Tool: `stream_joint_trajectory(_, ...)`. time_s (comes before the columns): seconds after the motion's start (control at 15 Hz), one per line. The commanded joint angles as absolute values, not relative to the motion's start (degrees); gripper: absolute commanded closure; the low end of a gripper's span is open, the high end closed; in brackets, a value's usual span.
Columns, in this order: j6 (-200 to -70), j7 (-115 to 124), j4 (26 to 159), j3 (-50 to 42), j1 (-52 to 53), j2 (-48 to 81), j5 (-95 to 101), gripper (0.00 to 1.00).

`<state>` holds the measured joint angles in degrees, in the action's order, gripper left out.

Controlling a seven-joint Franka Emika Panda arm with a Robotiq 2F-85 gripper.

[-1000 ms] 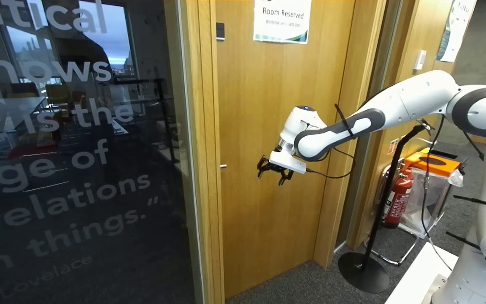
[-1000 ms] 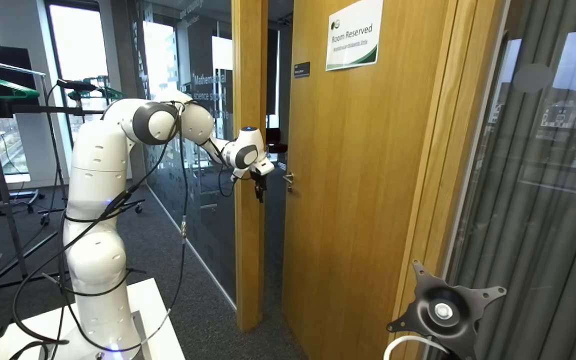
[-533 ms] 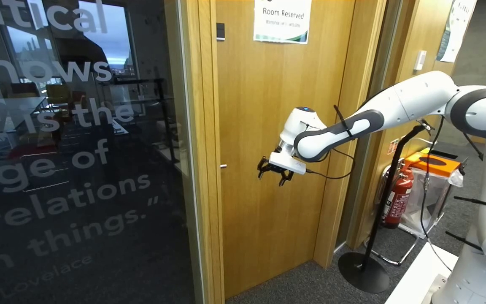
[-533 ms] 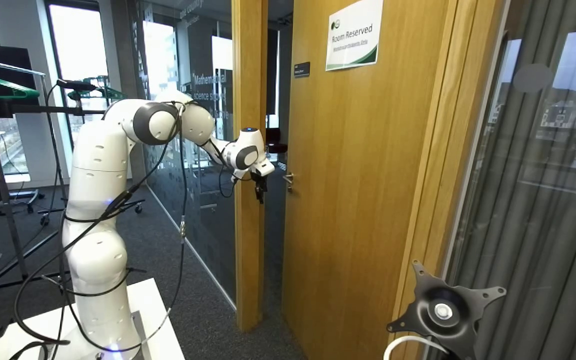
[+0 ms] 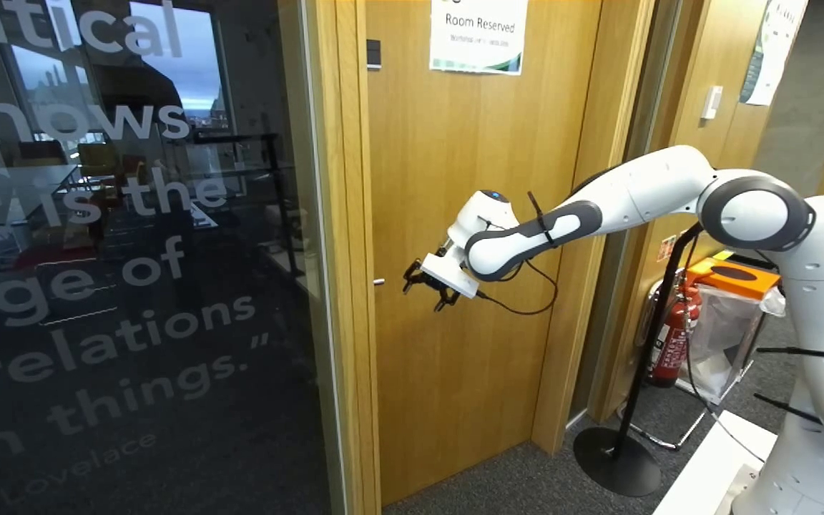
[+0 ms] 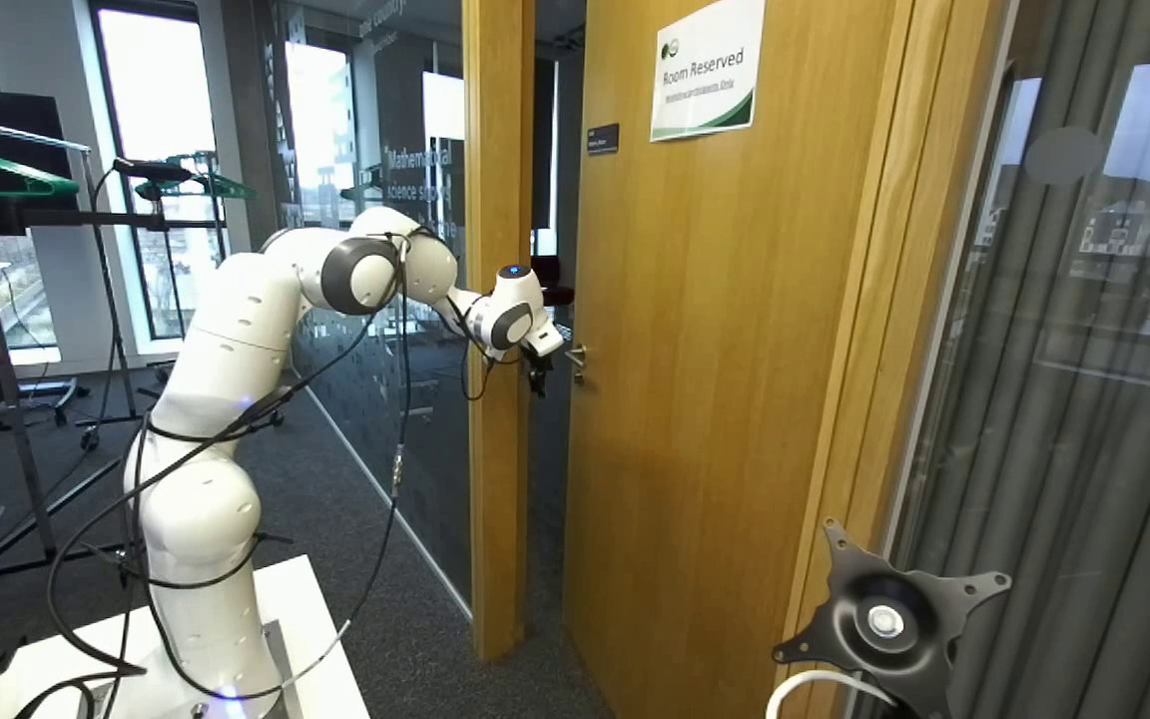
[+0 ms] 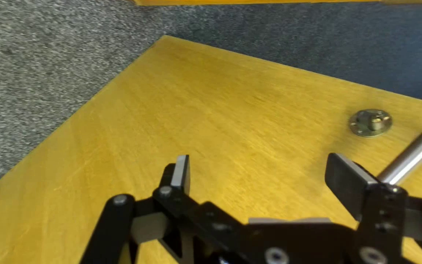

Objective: Hold the door handle

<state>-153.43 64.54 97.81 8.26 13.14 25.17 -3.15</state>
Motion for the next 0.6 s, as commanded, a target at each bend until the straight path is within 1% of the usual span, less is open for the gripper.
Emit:
stream_joint_trajectory(0.0, -154.20, 64.20, 85.22, 5.57, 16.67, 32.97, -2.94, 0.00)
stream_joint_trajectory(0.53, -151.15, 63.01, 68.85, 1.57, 17.35, 41.03, -3.01, 0.00)
